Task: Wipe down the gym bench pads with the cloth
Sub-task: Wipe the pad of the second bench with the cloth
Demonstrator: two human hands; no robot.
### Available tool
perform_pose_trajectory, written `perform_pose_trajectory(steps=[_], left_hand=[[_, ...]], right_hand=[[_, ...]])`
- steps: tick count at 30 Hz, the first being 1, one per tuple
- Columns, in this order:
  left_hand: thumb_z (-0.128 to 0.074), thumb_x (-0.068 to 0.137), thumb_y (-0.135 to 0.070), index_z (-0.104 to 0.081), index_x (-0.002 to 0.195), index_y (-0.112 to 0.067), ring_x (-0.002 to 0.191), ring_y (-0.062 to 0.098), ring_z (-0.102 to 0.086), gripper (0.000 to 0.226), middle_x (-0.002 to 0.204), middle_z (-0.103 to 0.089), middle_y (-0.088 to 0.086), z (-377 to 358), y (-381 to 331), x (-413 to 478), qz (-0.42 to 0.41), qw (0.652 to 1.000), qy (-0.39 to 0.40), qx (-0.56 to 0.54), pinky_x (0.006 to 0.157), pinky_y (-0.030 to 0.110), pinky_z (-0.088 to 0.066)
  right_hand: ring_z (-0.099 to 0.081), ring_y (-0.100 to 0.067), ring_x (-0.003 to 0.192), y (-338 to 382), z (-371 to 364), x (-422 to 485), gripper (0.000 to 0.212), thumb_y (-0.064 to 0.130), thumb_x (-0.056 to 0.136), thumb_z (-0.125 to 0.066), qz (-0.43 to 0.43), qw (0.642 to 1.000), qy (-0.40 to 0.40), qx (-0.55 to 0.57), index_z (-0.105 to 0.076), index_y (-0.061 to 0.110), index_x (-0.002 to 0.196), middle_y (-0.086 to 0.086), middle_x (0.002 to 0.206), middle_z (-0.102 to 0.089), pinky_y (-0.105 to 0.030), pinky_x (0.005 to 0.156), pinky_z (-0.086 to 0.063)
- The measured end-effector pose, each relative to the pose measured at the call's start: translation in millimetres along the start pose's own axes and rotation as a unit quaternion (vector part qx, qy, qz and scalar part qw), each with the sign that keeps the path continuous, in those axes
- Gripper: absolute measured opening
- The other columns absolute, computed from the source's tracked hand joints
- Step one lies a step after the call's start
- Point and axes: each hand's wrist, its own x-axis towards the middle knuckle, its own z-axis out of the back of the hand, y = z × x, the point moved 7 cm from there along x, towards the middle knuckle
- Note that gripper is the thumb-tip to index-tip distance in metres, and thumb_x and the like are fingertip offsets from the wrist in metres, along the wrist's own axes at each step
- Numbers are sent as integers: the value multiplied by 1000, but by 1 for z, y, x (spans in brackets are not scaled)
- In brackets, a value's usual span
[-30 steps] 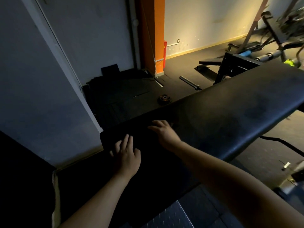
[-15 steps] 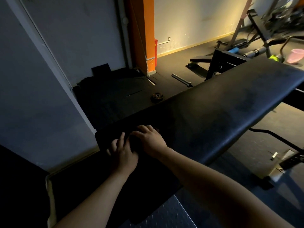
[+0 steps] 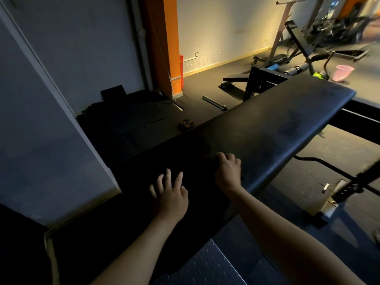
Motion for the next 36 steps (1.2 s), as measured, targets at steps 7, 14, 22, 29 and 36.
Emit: perform_pose_trajectory(steps=[7,14,22,29,36], left_hand=[[-22,90,-60,-18,160,-26,151,25,-13,78,165,-19,2,-10,13,4,7,998,-49,46,121,48,-14],[-42,98,-52,-35,150,-43,149,23,-12,54,166,-18,-2,-2,4,3,-8,999,-48,7,118,52,-8],[-42,98,-53,-36,151,-43,149,22,-11,54,166,-19,-1,-3,6,4,-6,999,-29,-19,118,53,-4],[-42,100,-52,-33,152,-42,150,23,-7,54,166,-16,-3,-4,1,0,-14,1000,-21,-6,118,55,-3],[-35,104,-45,-28,155,-36,149,28,-11,52,166,-14,1,-7,-18,-11,16,1000,-16,10,118,55,-9]], right_hand=[[-40,-29,126,116,-63,12,38,30,93,-57,139,984,98,44,-47,21,129,-6,140,-43,-40,101,-40],[-35,-31,132,56,-34,-4,46,21,94,-59,153,985,71,-33,-50,25,139,-6,150,-38,-46,107,-40],[-39,-32,120,-46,31,-49,37,15,94,-56,1,998,-11,-67,-57,22,130,-5,141,-43,-42,102,-41],[-41,-32,127,7,12,-50,58,16,91,-59,2,991,14,130,-39,20,146,-11,146,-40,-39,108,-35],[-20,-32,141,26,-16,-79,64,28,94,-57,137,987,71,-36,-29,34,151,-5,160,-21,-46,115,-28]])
